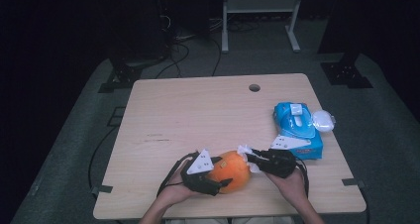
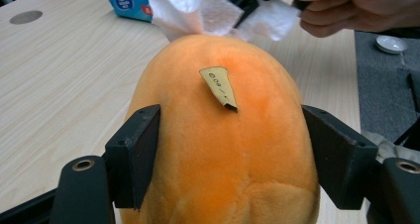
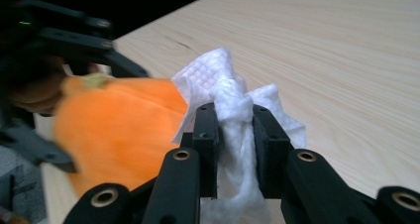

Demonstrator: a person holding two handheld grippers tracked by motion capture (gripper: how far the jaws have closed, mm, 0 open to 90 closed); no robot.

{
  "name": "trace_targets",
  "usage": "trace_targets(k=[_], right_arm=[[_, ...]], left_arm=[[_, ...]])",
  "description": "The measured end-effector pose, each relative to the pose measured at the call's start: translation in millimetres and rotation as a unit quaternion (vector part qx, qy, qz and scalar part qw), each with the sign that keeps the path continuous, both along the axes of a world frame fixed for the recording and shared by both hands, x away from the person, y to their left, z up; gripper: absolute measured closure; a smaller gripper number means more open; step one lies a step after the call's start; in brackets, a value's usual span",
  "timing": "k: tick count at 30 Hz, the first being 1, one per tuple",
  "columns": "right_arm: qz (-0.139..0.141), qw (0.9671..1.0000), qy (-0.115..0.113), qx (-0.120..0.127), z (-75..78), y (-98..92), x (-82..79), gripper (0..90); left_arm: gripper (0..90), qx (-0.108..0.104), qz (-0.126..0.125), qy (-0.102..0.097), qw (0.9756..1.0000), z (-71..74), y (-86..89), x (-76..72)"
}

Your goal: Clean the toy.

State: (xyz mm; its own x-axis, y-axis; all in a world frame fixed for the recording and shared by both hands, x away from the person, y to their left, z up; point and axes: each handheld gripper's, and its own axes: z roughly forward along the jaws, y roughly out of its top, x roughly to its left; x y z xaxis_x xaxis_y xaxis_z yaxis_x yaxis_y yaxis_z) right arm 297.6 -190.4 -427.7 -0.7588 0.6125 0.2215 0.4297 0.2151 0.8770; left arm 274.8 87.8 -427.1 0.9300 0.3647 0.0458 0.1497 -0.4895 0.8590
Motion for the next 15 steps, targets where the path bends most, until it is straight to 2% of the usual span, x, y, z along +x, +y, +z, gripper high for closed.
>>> trace_targets(k=[3,5,8,10,13,15], right_arm=[[-0.006,0.9999,0.010,0.003,-2.9,-3.7,2.8,74.4],[-0.003,1.0000,0.004,0.001,-0.2,-1.1,1.0,74.4],[0.011,0.9998,-0.003,0.013,6.6,3.4,-3.9,74.4],[0.014,0.9998,-0.008,0.006,7.8,5.3,-5.2,74.5],[0.005,0.9999,0.007,0.007,0.1,0.8,-0.6,74.5],[-0.006,0.9998,0.017,-0.003,-5.4,-2.9,3.3,74.5]], left_arm=[[27.4,0.000,-0.004,0.001,1.0000,-0.6,1.1,0.0],[27.4,0.002,-0.010,0.002,0.9999,-0.9,2.1,0.0],[27.5,0.003,-0.018,0.002,0.9998,-1.5,3.2,-0.3],[27.5,0.003,-0.020,0.003,0.9998,-1.7,4.4,-0.2],[27.6,0.002,-0.022,0.004,0.9998,-2.2,5.9,0.2],[27.7,0.002,-0.023,0.005,0.9997,-2.1,6.7,0.5]])
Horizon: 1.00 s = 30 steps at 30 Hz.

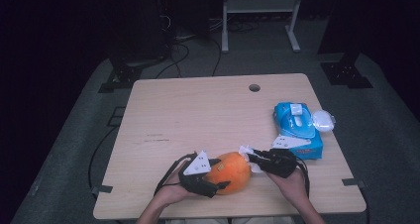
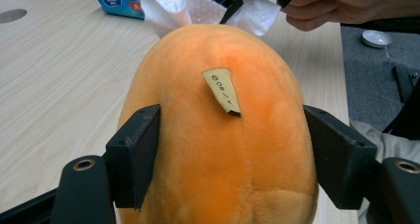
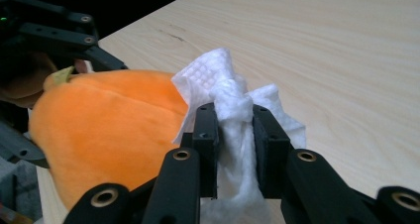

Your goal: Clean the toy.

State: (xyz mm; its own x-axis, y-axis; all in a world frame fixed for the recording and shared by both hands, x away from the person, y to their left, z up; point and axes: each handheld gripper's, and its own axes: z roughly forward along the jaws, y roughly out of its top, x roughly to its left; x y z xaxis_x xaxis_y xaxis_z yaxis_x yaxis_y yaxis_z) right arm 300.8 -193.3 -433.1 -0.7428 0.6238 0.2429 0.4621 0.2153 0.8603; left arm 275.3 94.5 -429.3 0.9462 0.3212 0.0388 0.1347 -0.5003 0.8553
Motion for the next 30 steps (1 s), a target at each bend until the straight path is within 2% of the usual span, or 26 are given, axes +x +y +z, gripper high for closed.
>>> trace_targets(k=[2,6,8,10,13,15,17,19,21,24,27,28,30], right_arm=[[-0.001,0.9999,0.008,0.008,-0.7,-1.2,0.8,74.5],[0.020,0.9994,-0.014,0.022,11.8,8.0,-6.6,74.4],[0.027,0.9993,-0.022,0.013,13.6,11.2,-8.6,74.4],[0.020,0.9996,-0.008,0.017,7.8,7.4,-5.0,74.4],[0.003,0.9999,0.012,0.006,-3.4,1.7,0.6,74.5],[0.001,0.9997,0.019,0.013,-3.8,0.8,1.3,74.5],[0.007,0.9999,0.006,0.014,3.6,4.1,-2.0,74.5],[0.026,0.9991,-0.005,0.034,12.5,8.9,-7.1,74.5],[0.036,0.9989,-0.016,0.026,17.1,14.0,-10.6,74.5],[0.029,0.9991,0.003,0.029,6.6,9.9,-5.1,74.4],[0.008,0.9997,0.015,0.014,-1.8,2.0,1.6,74.4],[0.005,0.9996,0.022,0.017,-2.2,0.2,2.2,74.5],[0.006,0.9996,0.017,0.020,2.0,2.6,0.1,74.4]], left_arm=[[27.7,0.000,-0.003,0.001,1.0000,-0.4,-0.2,-0.2],[27.7,0.002,-0.010,-0.003,0.9999,-1.4,-2.2,-1.3],[27.7,0.006,-0.011,-0.004,0.9999,-1.1,-2.5,-2.0],[27.7,0.004,-0.010,-0.003,0.9999,-1.2,-2.9,-2.5],[27.7,0.007,-0.012,-0.006,0.9999,-1.4,-4.1,-3.3],[27.7,0.008,-0.016,-0.005,0.9998,-1.2,-4.3,-3.3],[27.7,0.007,-0.018,-0.006,0.9998,-1.5,-3.7,-3.0],[27.8,0.003,-0.018,-0.004,0.9998,-2.3,-4.1,-2.8],[27.7,0.006,-0.019,-0.005,0.9998,-1.8,-4.2,-3.2],[27.7,0.009,-0.018,-0.007,0.9998,-1.7,-5.0,-3.7],[27.7,0.007,-0.020,-0.008,0.9998,-2.0,-5.7,-4.4],[27.7,0.008,-0.021,-0.007,0.9997,-2.1,-5.3,-4.0],[27.7,0.007,-0.024,-0.007,0.9997,-2.3,-5.5,-4.1]])
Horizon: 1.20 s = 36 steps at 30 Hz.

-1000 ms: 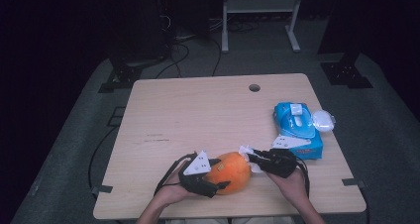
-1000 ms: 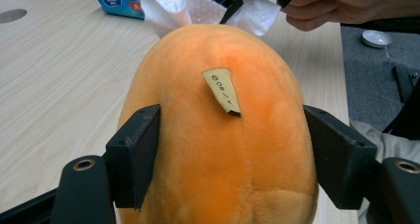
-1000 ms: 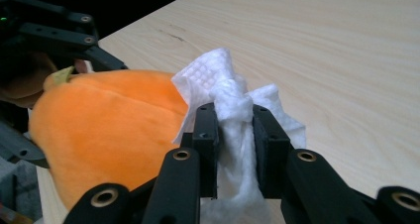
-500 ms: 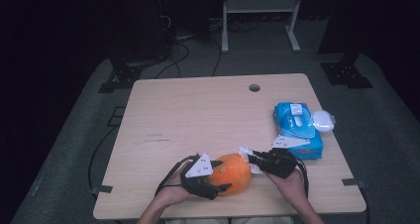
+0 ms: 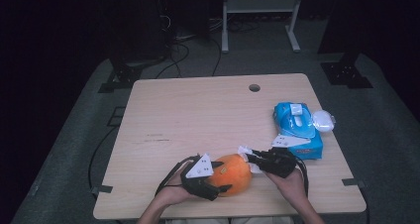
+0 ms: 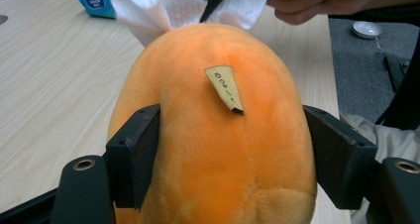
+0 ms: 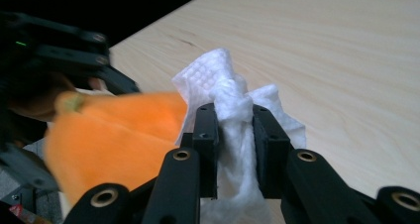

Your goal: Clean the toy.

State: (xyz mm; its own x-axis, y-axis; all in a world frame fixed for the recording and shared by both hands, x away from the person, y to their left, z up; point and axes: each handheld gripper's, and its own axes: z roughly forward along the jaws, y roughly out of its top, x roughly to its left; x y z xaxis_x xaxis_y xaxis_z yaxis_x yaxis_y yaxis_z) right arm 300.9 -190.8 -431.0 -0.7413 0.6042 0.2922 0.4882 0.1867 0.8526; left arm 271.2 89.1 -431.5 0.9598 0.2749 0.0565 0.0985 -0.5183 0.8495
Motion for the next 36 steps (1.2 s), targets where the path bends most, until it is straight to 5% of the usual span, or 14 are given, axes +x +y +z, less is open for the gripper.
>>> trace_targets(k=[3,5,12,19,22,25,32,36], right_arm=[[0.026,0.9993,-0.020,0.017,11.7,8.9,-6.1,74.4],[0.029,0.9993,-0.025,0.005,13.1,11.5,-6.9,74.4],[-0.012,0.9997,0.013,-0.017,-6.9,-4.8,5.2,74.4],[0.021,0.9994,-0.027,0.003,13.7,9.9,-8.5,74.4],[0.010,0.9999,-0.005,0.007,2.3,4.1,-1.8,74.4],[-0.006,0.9999,0.005,-0.014,-6.5,-0.1,2.8,74.4],[0.031,0.9989,-0.035,0.009,16.9,13.3,-10.5,74.3],[0.008,0.9998,-0.015,-0.012,3.8,5.8,-3.0,74.3]], left_arm=[[27.7,0.001,-0.006,-0.002,1.0000,-0.5,-1.1,-0.3],[27.7,0.001,-0.006,-0.001,1.0000,-0.5,-1.1,-0.6],[27.7,-0.002,-0.010,0.005,0.9999,0.5,5.0,1.4],[27.6,-0.028,0.003,0.031,0.9991,-0.9,18.0,11.3],[27.6,-0.032,0.010,0.035,0.9988,-1.1,20.8,12.8],[27.6,-0.036,0.011,0.040,0.9985,-1.6,22.6,14.9],[27.5,-0.028,0.007,0.032,0.9991,-1.5,15.4,12.4],[27.0,-0.029,0.006,0.028,0.9992,-0.8,16.1,11.9]])
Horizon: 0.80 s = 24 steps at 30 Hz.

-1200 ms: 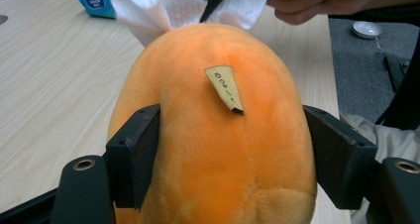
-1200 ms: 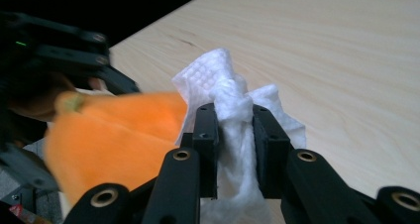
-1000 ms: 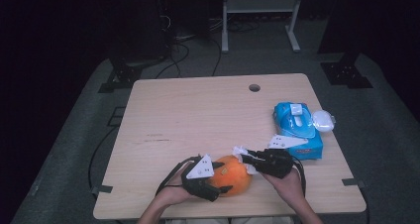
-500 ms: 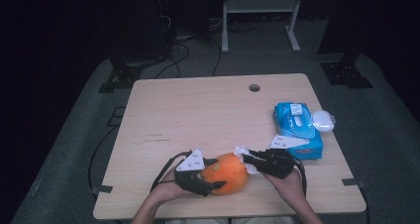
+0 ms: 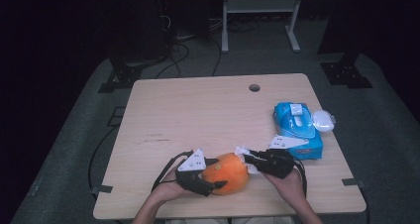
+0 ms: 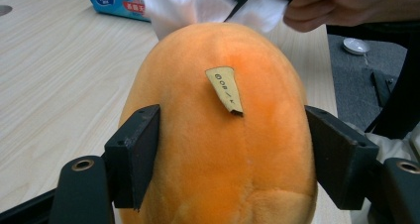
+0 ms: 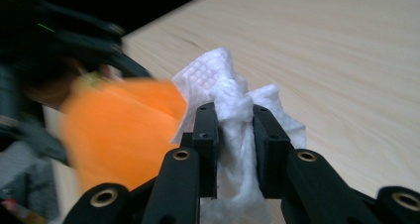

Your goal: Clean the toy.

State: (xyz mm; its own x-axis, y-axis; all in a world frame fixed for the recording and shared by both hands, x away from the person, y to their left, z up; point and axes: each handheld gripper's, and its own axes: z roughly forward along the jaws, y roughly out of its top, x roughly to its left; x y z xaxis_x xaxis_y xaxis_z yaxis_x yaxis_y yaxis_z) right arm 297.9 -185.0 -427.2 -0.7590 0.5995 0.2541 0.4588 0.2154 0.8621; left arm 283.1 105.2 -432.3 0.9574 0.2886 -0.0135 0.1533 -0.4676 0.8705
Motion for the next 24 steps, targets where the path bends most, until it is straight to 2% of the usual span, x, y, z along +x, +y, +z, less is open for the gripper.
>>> trace_targets(k=[1,2,3,4,6,7,8,9,12,14,16,18,19,21,22,24], right_arm=[[-0.004,1.0000,0.005,0.000,-2.5,-1.8,1.5,74.4],[-0.006,0.9999,0.011,0.010,-3.4,-3.6,2.3,74.4],[-0.006,0.9999,0.007,0.010,-1.0,-2.1,0.6,74.4],[0.001,1.0000,-0.004,0.009,4.3,2.4,-3.2,74.3],[0.020,0.9993,-0.018,0.024,12.2,8.8,-8.8,74.3],[0.032,0.9989,-0.024,0.024,16.4,13.1,-12.0,74.3],[0.037,0.9987,-0.034,0.011,19.1,17.7,-14.8,74.3],[0.036,0.9987,-0.037,0.005,18.6,18.8,-15.2,74.3],[0.021,0.9995,-0.021,0.002,8.1,10.2,-7.8,74.3],[0.015,0.9998,-0.015,0.005,6.3,7.1,-6.4,74.3],[0.011,0.9997,-0.021,0.000,9.0,8.6,-8.6,74.4],[0.020,0.9991,-0.028,0.026,14.0,13.7,-14.2,74.5],[0.035,0.9984,-0.037,0.026,18.3,19.8,-18.2,74.5],[0.052,0.9969,-0.059,0.003,23.2,32.3,-24.5,74.5],[0.054,0.9968,-0.059,-0.005,21.4,34.0,-23.6,74.6],[0.045,0.9981,-0.042,0.003,14.6,25.9,-16.9,74.6]], left_arm=[[26.9,0.001,0.001,0.000,1.0000,0.0,-0.1,0.1],[26.7,0.001,0.001,0.000,1.0000,0.1,-1.0,0.0],[26.6,0.001,0.002,-0.002,1.0000,0.1,-2.6,-0.2],[26.5,0.003,0.002,-0.003,1.0000,0.3,-3.6,0.0],[26.6,-0.001,0.008,-0.002,1.0000,-0.3,-8.5,0.1],[26.6,-0.001,0.009,-0.002,1.0000,-0.1,-11.3,0.2],[26.5,0.000,0.010,-0.003,0.9999,0.1,-12.2,-0.2],[25.7,0.002,0.009,-0.004,0.9999,1.0,-12.0,-0.5],[19.4,-0.009,0.015,0.001,0.9998,1.8,-9.1,0.7],[18.9,-0.015,0.019,0.008,0.9997,1.5,-8.9,1.6],[20.7,-0.011,0.023,0.006,0.9997,1.4,-11.1,1.2],[24.9,-0.011,0.031,0.000,0.9995,1.8,-15.3,-0.7],[25.4,-0.008,0.031,-0.001,0.9995,2.4,-17.5,-1.5],[25.3,0.000,0.025,-0.009,0.9996,3.8,-18.3,-2.9],[23.9,-0.005,0.025,-0.005,0.9997,4.2,-16.4,-2.4],[18.6,-0.021,0.025,0.008,0.9994,4.0,-13.0,-0.8]])
